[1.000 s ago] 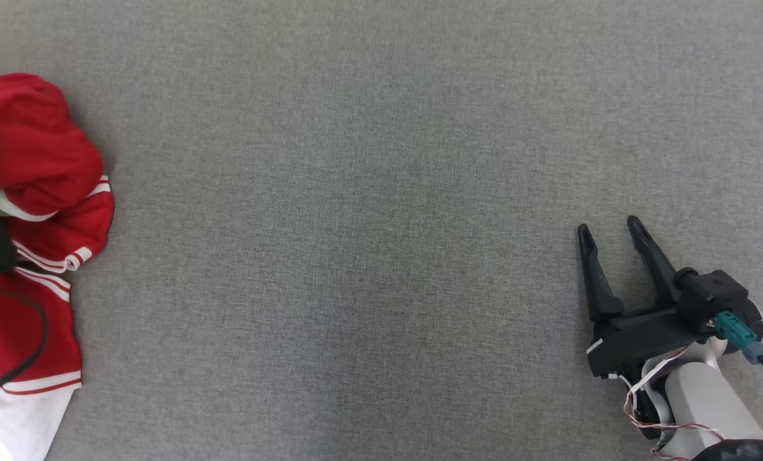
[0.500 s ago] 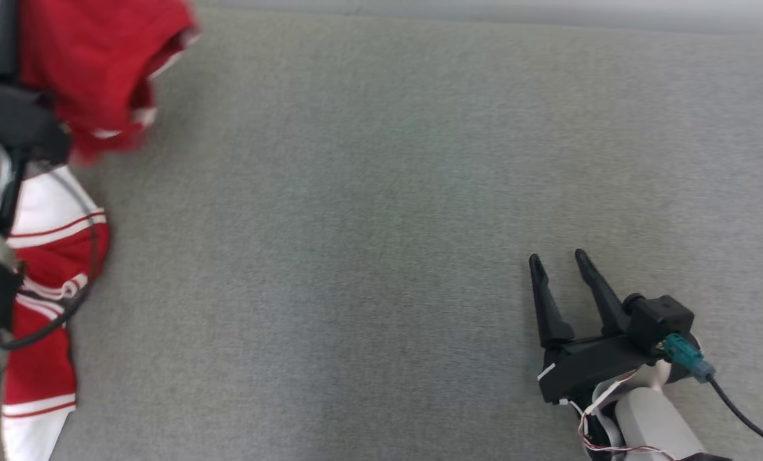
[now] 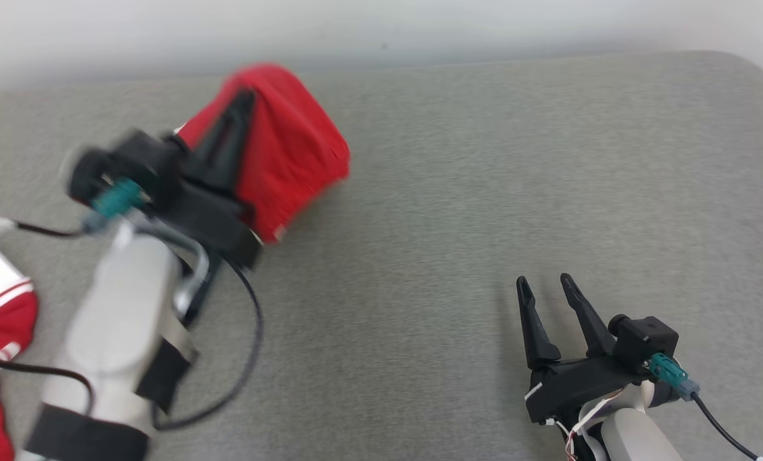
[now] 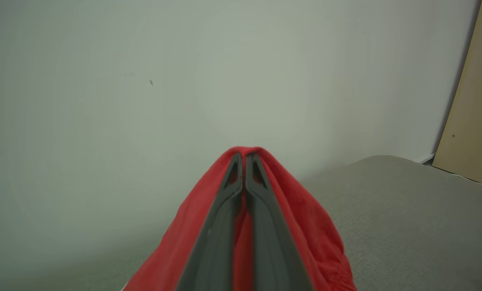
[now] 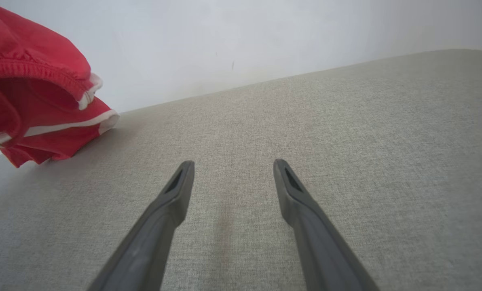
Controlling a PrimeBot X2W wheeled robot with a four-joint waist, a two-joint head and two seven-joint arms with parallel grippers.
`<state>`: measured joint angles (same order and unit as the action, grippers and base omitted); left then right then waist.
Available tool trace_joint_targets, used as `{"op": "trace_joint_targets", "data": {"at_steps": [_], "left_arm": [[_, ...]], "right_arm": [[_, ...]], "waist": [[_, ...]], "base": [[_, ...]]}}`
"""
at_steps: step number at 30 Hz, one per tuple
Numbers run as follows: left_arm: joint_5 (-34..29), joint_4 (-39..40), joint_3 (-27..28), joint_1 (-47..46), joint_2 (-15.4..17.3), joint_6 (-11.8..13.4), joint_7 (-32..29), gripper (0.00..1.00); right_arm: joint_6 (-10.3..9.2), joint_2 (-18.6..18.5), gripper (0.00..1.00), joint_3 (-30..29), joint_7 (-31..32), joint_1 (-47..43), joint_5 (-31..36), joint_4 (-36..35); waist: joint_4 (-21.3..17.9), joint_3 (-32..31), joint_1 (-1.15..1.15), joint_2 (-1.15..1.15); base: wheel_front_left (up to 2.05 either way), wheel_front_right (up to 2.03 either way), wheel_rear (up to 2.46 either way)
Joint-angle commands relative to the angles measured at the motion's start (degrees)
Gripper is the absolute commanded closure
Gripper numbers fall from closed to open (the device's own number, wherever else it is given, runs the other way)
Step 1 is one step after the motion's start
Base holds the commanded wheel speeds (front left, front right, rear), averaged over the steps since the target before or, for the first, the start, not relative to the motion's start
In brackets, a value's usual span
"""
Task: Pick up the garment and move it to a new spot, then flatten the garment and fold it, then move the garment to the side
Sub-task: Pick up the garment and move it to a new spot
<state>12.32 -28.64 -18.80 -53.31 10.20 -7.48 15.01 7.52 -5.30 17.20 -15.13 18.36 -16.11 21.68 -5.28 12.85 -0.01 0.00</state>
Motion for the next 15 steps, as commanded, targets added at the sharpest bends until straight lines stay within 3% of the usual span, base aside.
{"op": "trace_joint_targets", "data": {"at_steps": [1, 3, 8, 9, 10, 11, 15], "left_arm": [[1.0, -0.2, -0.46, 1.73, -0.61, 0.01, 0.28, 1.0], [2.0, -1.45, -2.06, 5.13, -2.97, 0.0, 0.28, 1.0], [1.97, -4.49, -4.45, 10.25, -5.28, 0.0, 0.28, 1.0], [2.07, -5.56, -4.74, 11.22, -5.57, 0.0, 0.28, 0.83], [2.23, -6.71, -5.0, 12.23, -5.87, 0.0, 0.27, 0.57], [2.28, -7.48, -5.23, 12.78, -6.1, 0.0, 0.28, 0.02], [1.36, -8.43, -4.35, 15.9, -6.57, 0.85, 0.28, 0.0]], "right_arm": [[-0.06, 0.04, 0.0, 0.0, 0.0, -0.73, 0.07, 0.26], [-0.06, 0.11, 0.0, -0.13, 0.0, -1.19, -0.03, 0.41], [-0.06, 0.02, 0.0, 0.51, 0.0, -1.26, -0.33, 0.73], [-0.06, 0.04, 0.0, 0.59, 0.0, -1.19, -0.41, 0.79], [-0.06, 0.1, 0.0, 0.78, 0.0, -1.09, -0.47, 0.82], [-0.06, 0.13, 0.0, 0.8, 0.0, -1.08, -0.53, 0.84], [-0.06, 0.05, 0.0, 1.22, 0.0, -1.7, -0.45, 0.56]], "waist": [[-3.68, -2.4, 0.01, 0.0], [-5.62, -2.77, 0.01, 0.0], [-7.84, -3.44, 0.01, 0.0], [-8.08, -3.6, 0.01, 0.0], [-8.31, -3.81, 0.01, 0.0], [-8.4, -4.01, 0.01, 0.0], [-7.9, -5.43, 0.01, 0.0]], "base": [[0.0, 0.0, 0.0], [0.0, 0.0, 0.0], [0.0, 0.0, 0.0], [0.0, 0.0, 0.0], [0.0, 0.0, 0.0], [0.0, 0.0, 0.0], [0.0, 0.0, 0.0]]}}
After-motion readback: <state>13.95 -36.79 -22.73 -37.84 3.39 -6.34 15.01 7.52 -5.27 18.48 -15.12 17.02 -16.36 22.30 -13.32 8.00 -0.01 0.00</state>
